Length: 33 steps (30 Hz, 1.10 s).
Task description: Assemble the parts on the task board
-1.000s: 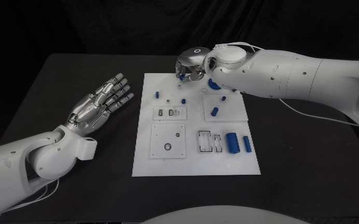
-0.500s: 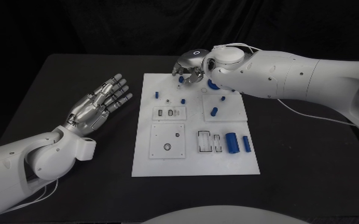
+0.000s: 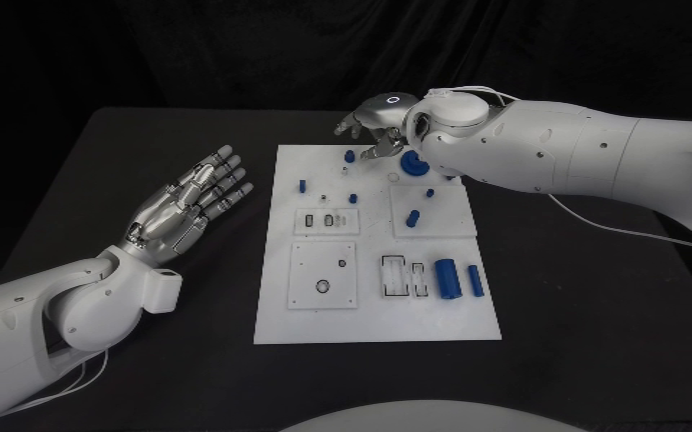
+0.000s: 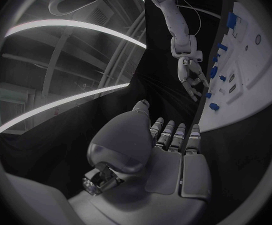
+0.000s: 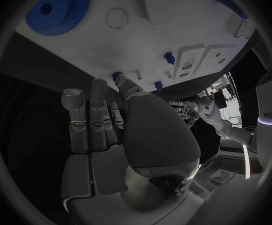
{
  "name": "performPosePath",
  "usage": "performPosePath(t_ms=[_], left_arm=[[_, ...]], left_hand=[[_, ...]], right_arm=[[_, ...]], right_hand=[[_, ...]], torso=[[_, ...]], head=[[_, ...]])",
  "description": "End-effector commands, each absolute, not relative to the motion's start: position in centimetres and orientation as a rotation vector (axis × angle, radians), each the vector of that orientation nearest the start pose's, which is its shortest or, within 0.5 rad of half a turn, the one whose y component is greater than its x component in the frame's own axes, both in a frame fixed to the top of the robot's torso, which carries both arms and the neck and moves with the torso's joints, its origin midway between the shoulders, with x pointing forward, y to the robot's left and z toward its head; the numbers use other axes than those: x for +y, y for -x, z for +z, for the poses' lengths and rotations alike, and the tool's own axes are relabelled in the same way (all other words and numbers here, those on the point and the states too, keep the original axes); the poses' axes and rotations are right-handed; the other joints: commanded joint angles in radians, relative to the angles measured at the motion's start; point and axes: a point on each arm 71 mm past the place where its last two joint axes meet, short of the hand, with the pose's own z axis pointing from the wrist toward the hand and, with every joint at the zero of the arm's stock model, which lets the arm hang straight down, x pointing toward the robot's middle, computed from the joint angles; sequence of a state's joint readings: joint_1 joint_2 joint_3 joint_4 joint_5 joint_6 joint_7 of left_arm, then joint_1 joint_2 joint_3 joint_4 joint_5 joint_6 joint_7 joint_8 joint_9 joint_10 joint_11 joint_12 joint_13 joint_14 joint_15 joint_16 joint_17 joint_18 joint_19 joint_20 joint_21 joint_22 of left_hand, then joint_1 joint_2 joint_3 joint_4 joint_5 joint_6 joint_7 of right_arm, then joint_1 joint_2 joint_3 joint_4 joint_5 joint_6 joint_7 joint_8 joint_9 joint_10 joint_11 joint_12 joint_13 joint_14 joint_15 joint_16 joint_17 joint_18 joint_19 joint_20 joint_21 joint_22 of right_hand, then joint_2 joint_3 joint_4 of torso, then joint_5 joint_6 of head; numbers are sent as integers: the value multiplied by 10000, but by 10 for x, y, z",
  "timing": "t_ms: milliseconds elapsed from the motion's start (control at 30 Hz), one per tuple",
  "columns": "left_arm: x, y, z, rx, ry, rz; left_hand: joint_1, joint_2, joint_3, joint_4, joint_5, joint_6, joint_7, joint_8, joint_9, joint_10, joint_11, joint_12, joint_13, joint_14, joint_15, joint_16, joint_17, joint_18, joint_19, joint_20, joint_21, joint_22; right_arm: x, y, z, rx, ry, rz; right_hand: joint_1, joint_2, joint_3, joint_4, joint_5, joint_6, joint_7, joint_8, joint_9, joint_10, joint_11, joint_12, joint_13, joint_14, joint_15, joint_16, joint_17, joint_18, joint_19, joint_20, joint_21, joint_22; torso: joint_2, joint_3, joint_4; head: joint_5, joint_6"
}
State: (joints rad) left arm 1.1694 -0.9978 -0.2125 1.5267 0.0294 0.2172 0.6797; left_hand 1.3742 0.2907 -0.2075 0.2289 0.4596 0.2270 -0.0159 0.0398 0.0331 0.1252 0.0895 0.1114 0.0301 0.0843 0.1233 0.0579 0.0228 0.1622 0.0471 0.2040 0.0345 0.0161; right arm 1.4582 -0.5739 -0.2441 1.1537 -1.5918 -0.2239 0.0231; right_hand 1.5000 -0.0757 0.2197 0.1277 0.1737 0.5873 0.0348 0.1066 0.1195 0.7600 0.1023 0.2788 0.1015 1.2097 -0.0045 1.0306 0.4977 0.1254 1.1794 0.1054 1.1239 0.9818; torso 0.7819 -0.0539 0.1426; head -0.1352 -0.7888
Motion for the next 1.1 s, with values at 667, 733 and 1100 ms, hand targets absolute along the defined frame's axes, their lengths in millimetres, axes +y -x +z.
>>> performPosePath(t_ms=[667, 733, 1100], left_arm=[[270, -437, -221, 13469, 10360, -20342], [270, -438, -221, 13492, 10364, -20345], [269, -438, -222, 13605, 10395, -20333]], left_hand=[[144, -39, 151, -85, 116, 79, 76, 53, 22, -22, -14, 92, 20, 47, 68, 81, 23, -51, 18, 109, 43, 20], [161, -33, 191, -118, 124, 93, 71, 58, 24, -22, -10, 97, 20, 52, 79, 84, 24, -54, 20, 116, 44, 20], [177, -37, 235, -158, 129, 95, 79, 60, 24, -24, -19, 100, 20, 75, 99, 100, 29, -61, 19, 124, 42, 19]], right_arm=[[-265, -533, -115, 16481, 2331, 3548], [-271, -531, -123, 16703, 2144, 3365], [-281, -527, -143, 17266, 1847, 3026]], right_hand=[[-1663, 21, -595, 1169, 524, 2872, 798, 333, 672, 8108, -734, 12920, 14693, 3611, -229, 5402, 10731, -669, 2287, -230, 2777, 3909], [-1701, 20, -623, 1175, 524, 2942, 801, 310, 684, 8108, -724, 12920, 14693, 3611, -220, 5402, 10731, -659, 2234, -217, 2785, 3943], [-1767, -102, -737, 1172, 366, 2579, 714, -83, 495, 8108, -819, 12920, 14693, 3611, -312, 5402, 10731, -825, 2745, -289, 3343, 4608]], torso=[[-4, -18, -26], [1, -7, -31], [1, -5, -29]], head=[[-24, 140], [-14, 135], [-12, 51]])
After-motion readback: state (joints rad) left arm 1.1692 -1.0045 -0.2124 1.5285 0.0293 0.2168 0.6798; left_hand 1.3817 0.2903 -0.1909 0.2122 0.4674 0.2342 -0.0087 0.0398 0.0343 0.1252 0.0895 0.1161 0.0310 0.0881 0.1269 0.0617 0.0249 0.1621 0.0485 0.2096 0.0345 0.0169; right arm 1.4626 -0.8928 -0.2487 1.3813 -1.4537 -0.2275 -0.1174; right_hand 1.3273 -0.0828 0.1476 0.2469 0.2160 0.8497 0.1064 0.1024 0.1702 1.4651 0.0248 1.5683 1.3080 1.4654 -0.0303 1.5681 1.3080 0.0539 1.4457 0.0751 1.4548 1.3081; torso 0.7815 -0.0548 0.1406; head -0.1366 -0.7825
